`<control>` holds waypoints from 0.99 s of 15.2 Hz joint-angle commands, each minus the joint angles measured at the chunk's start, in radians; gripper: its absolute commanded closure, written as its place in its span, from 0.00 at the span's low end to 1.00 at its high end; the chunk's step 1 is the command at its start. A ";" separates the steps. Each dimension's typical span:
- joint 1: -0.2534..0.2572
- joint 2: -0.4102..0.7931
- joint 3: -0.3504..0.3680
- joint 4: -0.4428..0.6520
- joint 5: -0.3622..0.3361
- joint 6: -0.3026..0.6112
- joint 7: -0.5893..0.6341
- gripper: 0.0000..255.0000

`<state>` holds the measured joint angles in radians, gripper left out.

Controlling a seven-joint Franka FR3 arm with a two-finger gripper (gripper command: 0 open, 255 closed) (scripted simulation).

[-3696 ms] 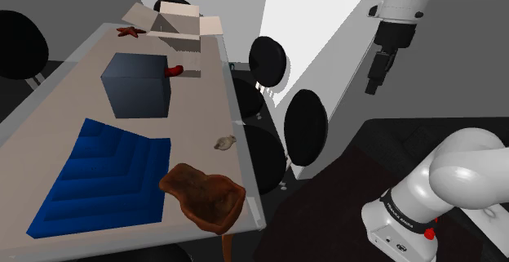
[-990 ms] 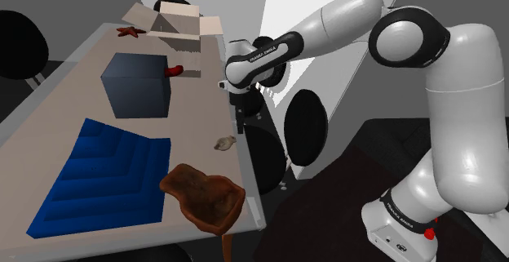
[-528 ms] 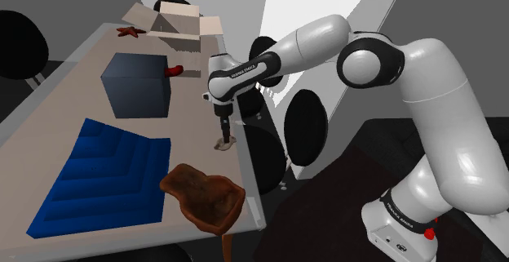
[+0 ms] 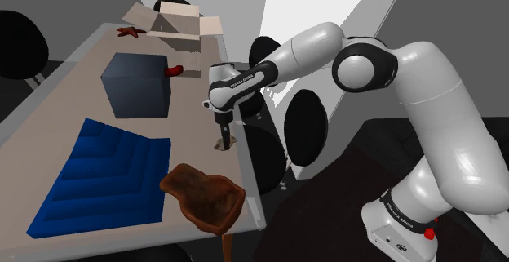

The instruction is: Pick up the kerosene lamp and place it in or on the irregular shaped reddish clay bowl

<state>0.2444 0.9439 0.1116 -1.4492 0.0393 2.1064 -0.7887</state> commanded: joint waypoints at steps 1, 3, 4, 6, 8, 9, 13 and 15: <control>0.000 0.000 0.000 -0.002 0.000 0.002 0.000 0.00; 0.000 0.000 0.000 -0.002 0.000 0.002 0.000 0.00; 0.000 0.000 0.000 -0.002 0.000 0.002 0.000 0.00; 0.000 0.000 0.000 -0.002 0.000 0.002 0.000 1.00; 0.000 0.000 0.000 -0.002 0.000 0.002 0.000 1.00; 0.000 0.000 0.000 -0.002 0.000 0.002 0.000 1.00; 0.000 0.000 0.000 -0.002 0.000 0.002 0.000 1.00; 0.000 0.000 0.000 -0.002 0.000 0.002 0.000 1.00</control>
<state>0.2451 0.9433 0.1124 -1.4515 0.0396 2.1077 -0.7887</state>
